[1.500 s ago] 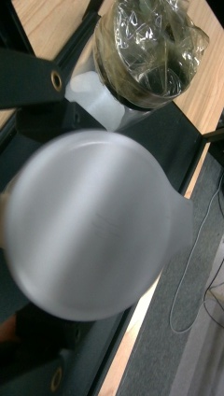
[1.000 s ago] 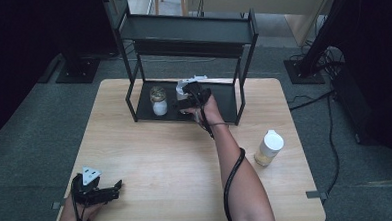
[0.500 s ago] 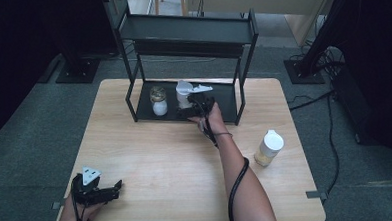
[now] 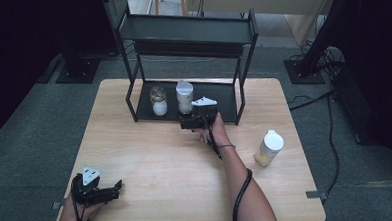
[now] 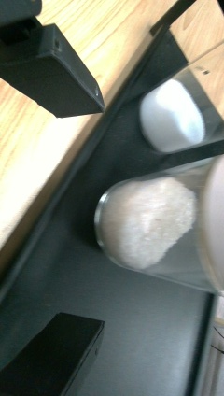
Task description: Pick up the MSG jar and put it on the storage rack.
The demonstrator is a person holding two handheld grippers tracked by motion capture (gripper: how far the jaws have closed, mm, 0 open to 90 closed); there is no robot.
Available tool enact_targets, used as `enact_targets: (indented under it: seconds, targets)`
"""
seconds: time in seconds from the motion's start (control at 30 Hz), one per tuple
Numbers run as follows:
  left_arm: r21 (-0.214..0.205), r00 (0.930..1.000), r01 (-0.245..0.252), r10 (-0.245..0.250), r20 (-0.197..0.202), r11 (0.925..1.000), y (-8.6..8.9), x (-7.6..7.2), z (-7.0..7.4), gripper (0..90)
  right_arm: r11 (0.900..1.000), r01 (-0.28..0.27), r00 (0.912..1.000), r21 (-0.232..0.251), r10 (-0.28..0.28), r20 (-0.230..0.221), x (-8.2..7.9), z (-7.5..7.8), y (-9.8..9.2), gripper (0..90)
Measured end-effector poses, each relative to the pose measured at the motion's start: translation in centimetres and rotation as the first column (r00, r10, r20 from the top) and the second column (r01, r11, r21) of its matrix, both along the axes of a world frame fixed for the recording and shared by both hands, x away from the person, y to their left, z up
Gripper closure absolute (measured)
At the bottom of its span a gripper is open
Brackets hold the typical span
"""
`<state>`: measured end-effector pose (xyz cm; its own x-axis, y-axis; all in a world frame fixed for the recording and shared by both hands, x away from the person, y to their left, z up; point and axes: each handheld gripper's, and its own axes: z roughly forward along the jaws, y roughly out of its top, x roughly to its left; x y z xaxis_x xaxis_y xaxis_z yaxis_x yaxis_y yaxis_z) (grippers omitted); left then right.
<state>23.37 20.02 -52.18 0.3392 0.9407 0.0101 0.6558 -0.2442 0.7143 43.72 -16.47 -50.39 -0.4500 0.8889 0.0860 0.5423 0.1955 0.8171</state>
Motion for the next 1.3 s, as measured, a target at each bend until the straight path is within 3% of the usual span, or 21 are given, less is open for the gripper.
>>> enact_targets:
  seconds: [0.2, 0.37, 0.53, 0.77, 0.8, 0.87, 0.97, 1.3]
  targets:
    - [0.002, 1.0000, 0.002, -0.002, -0.002, 1.0000, 0.0, 0.0, 0.0, 0.4, 0.9999, 0.003, 1.0000, -0.011, -0.003, 0.003, -1.1, -1.5, -0.2, 0.0]
    - [0.002, 1.0000, 0.002, -0.002, -0.002, 1.0000, 0.0, 0.0, 0.0, 0.4, 0.9999, 0.008, 0.9997, -0.010, -0.008, 0.022, -1.6, -1.4, -0.2, 0.0]
    - [0.002, 1.0000, 0.002, -0.002, -0.002, 1.0000, 0.0, 0.0, 0.0, 0.5, 0.9982, -0.001, 0.9999, -0.061, 0.001, 0.010, -2.2, -1.6, 0.0, 0.1]
    - [0.002, 1.0000, 0.001, -0.001, -0.002, 1.0000, 0.0, 0.0, 0.0, 0.4, 0.9920, 0.001, 0.9994, -0.126, 0.004, 0.034, -2.9, -1.7, -0.2, 0.2]
    - [0.002, 1.0000, 0.001, -0.001, -0.002, 1.0000, 0.0, 0.0, 0.0, 0.5, 0.9918, 0.000, 0.9995, -0.128, 0.004, 0.031, -3.1, -1.7, -0.2, 0.2]
    - [0.002, 1.0000, 0.001, -0.001, -0.002, 1.0000, 0.0, 0.0, 0.0, 0.4, 0.9901, -0.017, 0.9997, -0.139, 0.015, -0.018, -3.2, -1.8, -0.2, 0.2]
    - [0.002, 1.0000, 0.001, -0.001, -0.002, 1.0000, 0.0, 0.0, 0.0, 0.4, 0.9822, -0.046, 0.9977, -0.182, 0.036, -0.058, -3.5, -2.0, -0.1, 0.2]
    - [0.002, 1.0000, 0.000, 0.000, -0.002, 1.0000, 0.0, 0.0, 0.0, 0.4, 0.9887, -0.067, 0.9923, -0.134, 0.052, -0.112, -4.6, -2.1, -0.6, 0.1]
